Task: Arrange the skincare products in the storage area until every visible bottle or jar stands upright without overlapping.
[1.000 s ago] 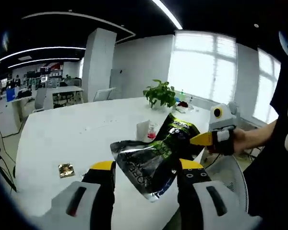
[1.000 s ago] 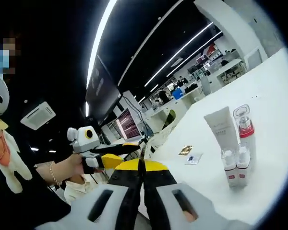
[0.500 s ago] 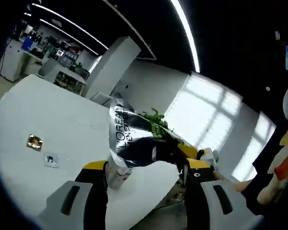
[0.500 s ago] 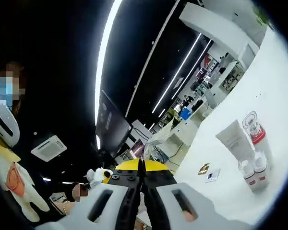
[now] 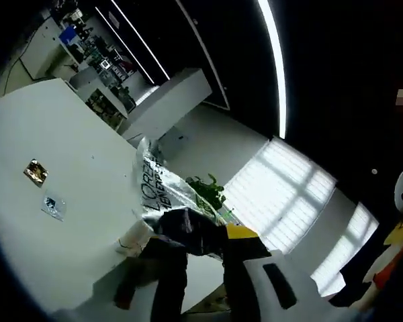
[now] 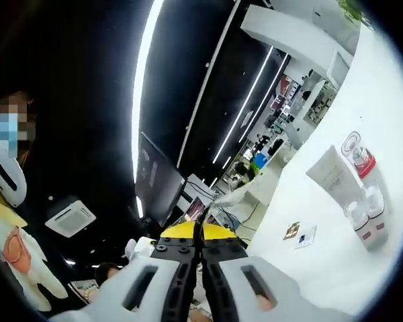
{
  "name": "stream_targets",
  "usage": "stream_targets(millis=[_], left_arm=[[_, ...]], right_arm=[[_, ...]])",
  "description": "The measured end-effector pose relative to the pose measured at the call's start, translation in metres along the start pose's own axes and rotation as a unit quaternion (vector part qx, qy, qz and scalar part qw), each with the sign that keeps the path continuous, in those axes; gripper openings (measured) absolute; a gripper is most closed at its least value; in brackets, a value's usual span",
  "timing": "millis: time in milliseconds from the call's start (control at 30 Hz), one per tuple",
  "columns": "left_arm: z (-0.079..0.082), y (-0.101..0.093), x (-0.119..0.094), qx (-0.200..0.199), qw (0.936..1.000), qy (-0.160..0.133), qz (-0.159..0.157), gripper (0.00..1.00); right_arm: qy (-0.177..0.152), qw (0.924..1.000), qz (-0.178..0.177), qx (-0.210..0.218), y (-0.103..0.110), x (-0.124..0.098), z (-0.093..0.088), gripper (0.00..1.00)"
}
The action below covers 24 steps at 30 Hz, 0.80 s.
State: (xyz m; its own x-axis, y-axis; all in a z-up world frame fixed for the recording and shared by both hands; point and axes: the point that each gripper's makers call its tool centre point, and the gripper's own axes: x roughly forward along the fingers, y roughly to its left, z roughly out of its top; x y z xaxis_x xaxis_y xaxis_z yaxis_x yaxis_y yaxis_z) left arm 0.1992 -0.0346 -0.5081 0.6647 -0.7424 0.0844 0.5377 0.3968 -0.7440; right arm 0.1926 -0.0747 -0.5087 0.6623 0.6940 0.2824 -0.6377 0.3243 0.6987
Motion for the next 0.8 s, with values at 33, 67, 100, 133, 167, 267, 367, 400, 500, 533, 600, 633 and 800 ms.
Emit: stream_targets(millis=[33,67,100,133,167,267,367,400,500,533,600,633,800], left_arm=[[0.001,0.000,0.000,-0.002,1.0000,-0.002,0.000,0.10],[0.002,0.000,-0.001,-0.003,1.0000,-0.003,0.002,0.09],[0.002,0.000,-0.001,-0.003,1.0000,-0.002,0.002,0.08],[0.003,-0.001,-0.002,-0.008,1.0000,-0.001,-0.002,0.06],[0.005,-0.002,-0.002,-0.016,0.9999,-0.001,-0.004,0.05],[0.007,-0.006,-0.004,-0.012,0.9998,0.008,-0.014,0.02],[0.005,-0.007,-0.005,0.031,0.9987,0.037,-0.015,0.02],[0.005,-0.009,-0.006,0.054,0.9972,0.048,-0.019,0.01],[0.000,-0.015,-0.009,0.108,0.9892,0.093,-0.034,0.01],[-0.001,-0.017,-0.010,0.125,0.9859,0.105,-0.036,0.01],[-0.005,-0.023,-0.013,0.154,0.9771,0.136,-0.054,0.01],[-0.005,-0.025,-0.014,0.165,0.9734,0.147,-0.062,0.01],[-0.012,-0.050,-0.023,0.173,0.9534,0.210,-0.131,0.01]], right_arm=[[0.001,1.0000,-0.002,0.000,-0.001,0.000,-0.001,0.01],[0.004,1.0000,-0.003,0.000,-0.001,-0.001,-0.002,0.01],[0.006,1.0000,-0.003,-0.002,-0.001,-0.001,-0.004,0.01],[0.010,0.9999,-0.003,-0.002,-0.001,-0.002,-0.006,0.01],[0.014,0.9999,-0.004,-0.001,-0.001,-0.002,-0.008,0.01],[0.031,0.9994,-0.007,-0.014,-0.002,-0.004,-0.015,0.04],[0.054,0.9981,-0.013,-0.028,-0.007,-0.009,-0.022,0.09],[0.061,0.9974,-0.016,-0.036,-0.009,-0.011,-0.023,0.11],[0.082,0.9952,-0.018,-0.050,-0.013,-0.020,-0.025,0.15],[0.086,0.9946,-0.022,-0.054,-0.015,-0.024,-0.024,0.15],[0.095,0.9930,-0.025,-0.066,-0.019,-0.031,-0.020,0.19],[0.096,0.9929,-0.025,-0.066,-0.020,-0.032,-0.019,0.19],[0.096,0.9930,-0.001,-0.069,-0.016,-0.037,-0.001,0.22]])
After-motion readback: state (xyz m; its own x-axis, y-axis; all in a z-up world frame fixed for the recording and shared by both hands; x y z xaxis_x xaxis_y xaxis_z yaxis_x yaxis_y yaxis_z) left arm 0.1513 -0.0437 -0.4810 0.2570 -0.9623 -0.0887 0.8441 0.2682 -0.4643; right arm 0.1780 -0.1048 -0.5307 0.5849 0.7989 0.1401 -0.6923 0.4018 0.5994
